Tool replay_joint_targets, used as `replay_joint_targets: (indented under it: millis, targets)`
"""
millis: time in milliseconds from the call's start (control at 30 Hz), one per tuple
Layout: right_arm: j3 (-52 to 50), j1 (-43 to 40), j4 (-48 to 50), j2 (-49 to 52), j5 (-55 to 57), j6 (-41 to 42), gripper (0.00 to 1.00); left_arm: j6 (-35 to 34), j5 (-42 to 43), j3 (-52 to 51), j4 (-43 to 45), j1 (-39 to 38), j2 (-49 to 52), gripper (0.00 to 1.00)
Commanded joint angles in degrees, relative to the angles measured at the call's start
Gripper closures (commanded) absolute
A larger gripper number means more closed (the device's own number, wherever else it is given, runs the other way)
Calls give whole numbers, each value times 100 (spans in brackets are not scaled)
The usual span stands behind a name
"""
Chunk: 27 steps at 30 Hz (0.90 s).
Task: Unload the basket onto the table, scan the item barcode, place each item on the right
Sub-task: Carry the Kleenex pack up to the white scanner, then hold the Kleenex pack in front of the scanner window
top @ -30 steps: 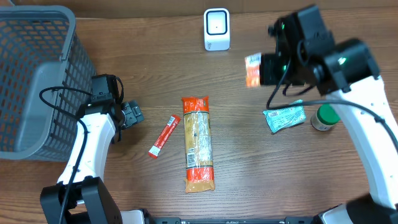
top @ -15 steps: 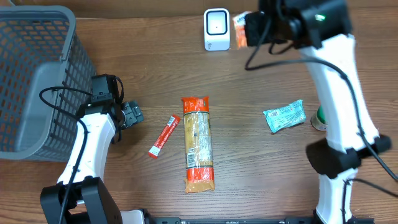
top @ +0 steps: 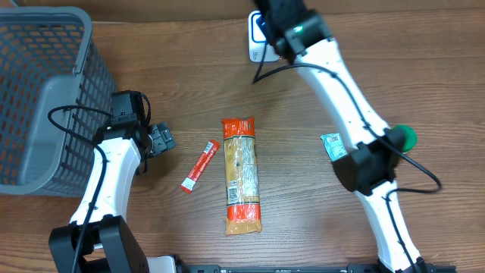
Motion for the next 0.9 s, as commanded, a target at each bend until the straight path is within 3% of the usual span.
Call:
replay_joint_targets:
  millis: [0,400,867]
  targets:
    - [103,151,321,538,800,-597,96,50,39,105,20,-15,-22,0]
    - [74,175,1401,1261,1200,-693,96,50,39,105,20,-15,-22,0]
    - [76,175,1287,1257,769,-361,96,50,39,105,20,-15,-22,0]
